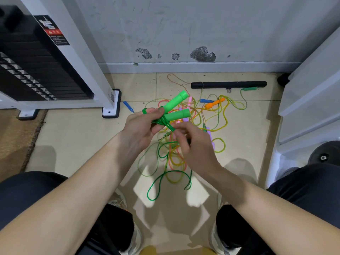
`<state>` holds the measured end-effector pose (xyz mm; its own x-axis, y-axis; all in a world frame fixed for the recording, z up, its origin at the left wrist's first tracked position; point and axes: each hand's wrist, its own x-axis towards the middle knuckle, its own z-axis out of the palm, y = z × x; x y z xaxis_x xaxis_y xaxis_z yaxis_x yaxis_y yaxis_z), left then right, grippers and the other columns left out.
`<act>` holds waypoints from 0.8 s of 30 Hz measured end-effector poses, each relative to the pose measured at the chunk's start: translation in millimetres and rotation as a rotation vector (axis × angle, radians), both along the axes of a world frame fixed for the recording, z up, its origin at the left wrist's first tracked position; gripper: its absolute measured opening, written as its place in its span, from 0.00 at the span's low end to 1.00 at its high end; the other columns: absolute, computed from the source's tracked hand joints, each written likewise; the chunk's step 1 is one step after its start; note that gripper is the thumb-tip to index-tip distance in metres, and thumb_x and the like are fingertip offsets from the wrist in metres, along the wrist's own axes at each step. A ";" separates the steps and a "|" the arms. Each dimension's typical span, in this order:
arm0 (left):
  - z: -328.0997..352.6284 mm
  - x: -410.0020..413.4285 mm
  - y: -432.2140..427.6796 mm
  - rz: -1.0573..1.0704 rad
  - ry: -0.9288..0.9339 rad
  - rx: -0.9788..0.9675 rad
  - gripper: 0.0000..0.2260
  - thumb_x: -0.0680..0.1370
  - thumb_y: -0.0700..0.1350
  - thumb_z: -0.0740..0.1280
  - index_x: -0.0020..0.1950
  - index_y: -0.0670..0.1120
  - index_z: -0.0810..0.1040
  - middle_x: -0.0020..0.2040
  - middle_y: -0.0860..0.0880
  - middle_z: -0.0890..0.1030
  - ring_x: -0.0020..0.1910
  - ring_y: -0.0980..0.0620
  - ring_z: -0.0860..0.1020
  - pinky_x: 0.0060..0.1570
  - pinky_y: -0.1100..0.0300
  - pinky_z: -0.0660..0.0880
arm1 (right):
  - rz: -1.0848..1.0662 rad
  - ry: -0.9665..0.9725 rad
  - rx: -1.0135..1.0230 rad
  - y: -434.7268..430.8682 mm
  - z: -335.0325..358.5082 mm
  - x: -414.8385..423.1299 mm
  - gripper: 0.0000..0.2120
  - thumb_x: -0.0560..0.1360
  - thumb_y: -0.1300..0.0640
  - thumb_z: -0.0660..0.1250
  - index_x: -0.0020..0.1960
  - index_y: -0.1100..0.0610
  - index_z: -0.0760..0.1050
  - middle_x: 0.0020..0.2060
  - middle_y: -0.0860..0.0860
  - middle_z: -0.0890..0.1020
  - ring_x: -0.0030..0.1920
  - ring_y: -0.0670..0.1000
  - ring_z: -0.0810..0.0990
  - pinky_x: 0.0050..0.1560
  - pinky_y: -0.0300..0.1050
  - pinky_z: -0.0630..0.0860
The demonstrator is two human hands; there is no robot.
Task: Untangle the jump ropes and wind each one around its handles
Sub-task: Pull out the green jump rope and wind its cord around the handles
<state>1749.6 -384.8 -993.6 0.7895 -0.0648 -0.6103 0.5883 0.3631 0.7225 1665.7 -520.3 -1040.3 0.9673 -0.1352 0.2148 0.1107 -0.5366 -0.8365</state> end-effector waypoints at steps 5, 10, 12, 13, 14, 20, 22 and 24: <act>8.4 5.5 9.7 -0.179 -0.054 -0.078 0.06 0.77 0.35 0.70 0.53 0.37 0.80 0.46 0.45 0.83 0.44 0.50 0.85 0.46 0.57 0.83 | 0.185 0.444 0.262 -35.2 17.9 15.4 0.16 0.82 0.52 0.65 0.39 0.59 0.79 0.23 0.40 0.70 0.27 0.40 0.67 0.32 0.34 0.63; 12.9 2.7 18.2 -0.597 -0.162 0.031 0.19 0.67 0.36 0.77 0.56 0.43 0.79 0.49 0.50 0.84 0.46 0.51 0.84 0.47 0.51 0.83 | 0.383 0.600 0.249 -70.6 33.0 25.4 0.12 0.78 0.61 0.70 0.36 0.55 0.78 0.26 0.42 0.71 0.28 0.41 0.66 0.31 0.31 0.63; 14.3 1.2 20.4 -0.755 -0.249 0.171 0.21 0.67 0.36 0.79 0.57 0.45 0.79 0.48 0.54 0.84 0.47 0.52 0.83 0.48 0.51 0.81 | 0.440 0.681 0.218 -75.3 34.4 25.0 0.14 0.78 0.65 0.69 0.37 0.52 0.82 0.30 0.48 0.73 0.32 0.45 0.68 0.32 0.34 0.65; 15.5 -0.2 21.0 -0.817 -0.304 0.246 0.20 0.68 0.36 0.79 0.58 0.44 0.79 0.48 0.55 0.84 0.46 0.53 0.83 0.45 0.54 0.82 | 0.454 0.710 0.197 -75.6 33.6 24.6 0.13 0.77 0.68 0.68 0.40 0.53 0.83 0.32 0.51 0.74 0.33 0.47 0.69 0.31 0.35 0.65; 16.3 -1.4 20.8 -0.864 -0.355 0.317 0.19 0.70 0.35 0.77 0.58 0.43 0.79 0.48 0.55 0.84 0.44 0.54 0.83 0.40 0.57 0.82 | 0.450 0.727 0.185 -74.9 33.6 24.4 0.12 0.77 0.69 0.68 0.41 0.55 0.84 0.32 0.53 0.74 0.32 0.47 0.69 0.30 0.35 0.65; 4.2 -3.7 14.3 -1.002 -0.578 0.631 0.18 0.68 0.34 0.79 0.55 0.44 0.80 0.47 0.52 0.84 0.43 0.59 0.81 0.41 0.61 0.80 | 0.291 0.684 -0.133 -63.7 35.1 26.4 0.10 0.71 0.54 0.77 0.36 0.56 0.81 0.22 0.41 0.74 0.25 0.40 0.71 0.28 0.32 0.64; 0.5 -2.7 13.1 -1.037 -0.633 0.732 0.18 0.67 0.37 0.81 0.54 0.47 0.80 0.46 0.55 0.85 0.47 0.60 0.81 0.48 0.61 0.79 | 0.260 0.657 -0.314 -60.5 32.0 25.5 0.15 0.70 0.46 0.77 0.35 0.57 0.79 0.25 0.44 0.74 0.28 0.43 0.71 0.31 0.39 0.65; -1.1 -3.7 10.5 -1.053 -0.659 0.789 0.19 0.67 0.38 0.81 0.53 0.48 0.80 0.46 0.56 0.84 0.47 0.59 0.81 0.49 0.60 0.79 | 0.238 0.635 -0.385 -57.5 28.4 24.4 0.18 0.71 0.43 0.75 0.36 0.58 0.78 0.26 0.46 0.73 0.31 0.47 0.71 0.33 0.44 0.65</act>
